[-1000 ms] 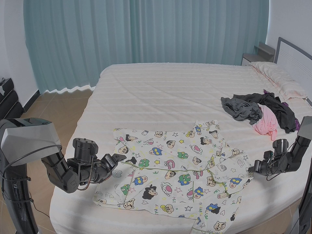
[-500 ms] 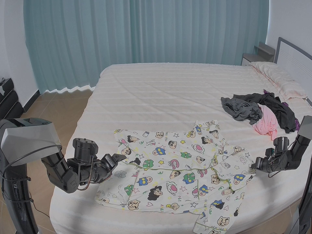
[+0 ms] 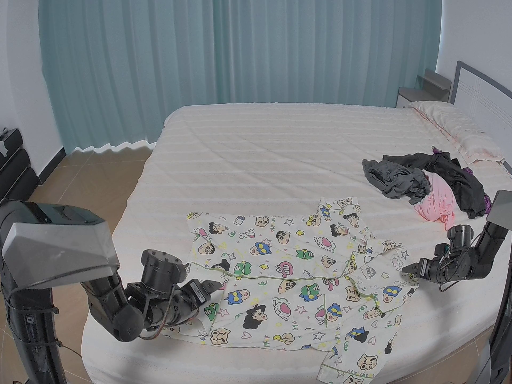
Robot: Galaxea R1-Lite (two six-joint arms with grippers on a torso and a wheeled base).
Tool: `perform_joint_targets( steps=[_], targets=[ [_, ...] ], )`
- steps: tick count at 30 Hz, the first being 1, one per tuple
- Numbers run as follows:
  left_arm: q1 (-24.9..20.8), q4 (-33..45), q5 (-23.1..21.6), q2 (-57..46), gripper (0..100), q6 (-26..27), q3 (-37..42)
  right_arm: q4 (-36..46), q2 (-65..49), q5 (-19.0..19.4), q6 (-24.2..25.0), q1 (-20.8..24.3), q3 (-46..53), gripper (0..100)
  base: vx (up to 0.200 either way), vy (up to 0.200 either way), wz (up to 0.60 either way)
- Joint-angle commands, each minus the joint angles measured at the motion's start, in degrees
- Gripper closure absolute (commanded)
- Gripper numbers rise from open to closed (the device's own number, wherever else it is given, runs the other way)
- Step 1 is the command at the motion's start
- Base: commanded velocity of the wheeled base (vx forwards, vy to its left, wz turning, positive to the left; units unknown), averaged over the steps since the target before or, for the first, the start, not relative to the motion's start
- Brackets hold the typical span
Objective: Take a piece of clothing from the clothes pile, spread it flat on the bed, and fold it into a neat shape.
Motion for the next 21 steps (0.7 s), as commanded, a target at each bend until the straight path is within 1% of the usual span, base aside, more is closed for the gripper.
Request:
perform_joint_targets(
  steps=[1, 4, 6, 10, 11, 17, 18, 21],
  targets=[
    [-4.25, 1.49, 2.59, -0.10, 0, -0.31, 1.64, -0.14, -3.46, 0.26, 0.10, 0.34, 1.50, 0, 0.000, 0.000, 0.00],
    [-5.05, 2.28, 3.46, -0.10, 0, -1.36, 1.37, -0.14, -4.26, 0.52, 0.18, 0.78, 2.03, 0, 0.000, 0.000, 0.00],
    [-5.84, 2.37, 3.55, -0.19, 0, -3.91, 0.76, -0.14, -4.34, 0.52, 0.27, 1.13, 1.94, 0, 0.000, 0.000, 0.00],
    [-5.66, 2.37, 3.64, -0.19, 0, -4.53, 0.14, -0.14, -4.26, 0.61, 0.27, 1.05, 1.94, 0, 0.000, 0.000, 0.00],
    [-5.57, 2.37, 3.64, -0.19, 100, -4.53, 0.06, -0.14, -4.26, 0.61, 0.27, 1.05, 1.94, 0, 0.000, 0.000, 0.00],
    [-5.31, 3.34, 3.99, -0.10, 100, -4.61, -0.12, -0.22, -4.52, 0.70, 0.27, 1.13, 2.12, 0, 0.000, 0.000, 0.00],
    [-5.22, 6.06, 4.87, -0.37, 100, -4.61, -0.47, -0.84, -4.52, 0.70, 0.27, 1.13, 2.47, 0, 0.000, 0.000, 0.00],
    [-4.78, 8.26, 5.40, -0.81, 100, -4.53, -0.73, -2.25, -4.61, 0.70, 0.27, 1.13, 3.17, 0, 0.000, 0.000, 0.00]
  ],
)
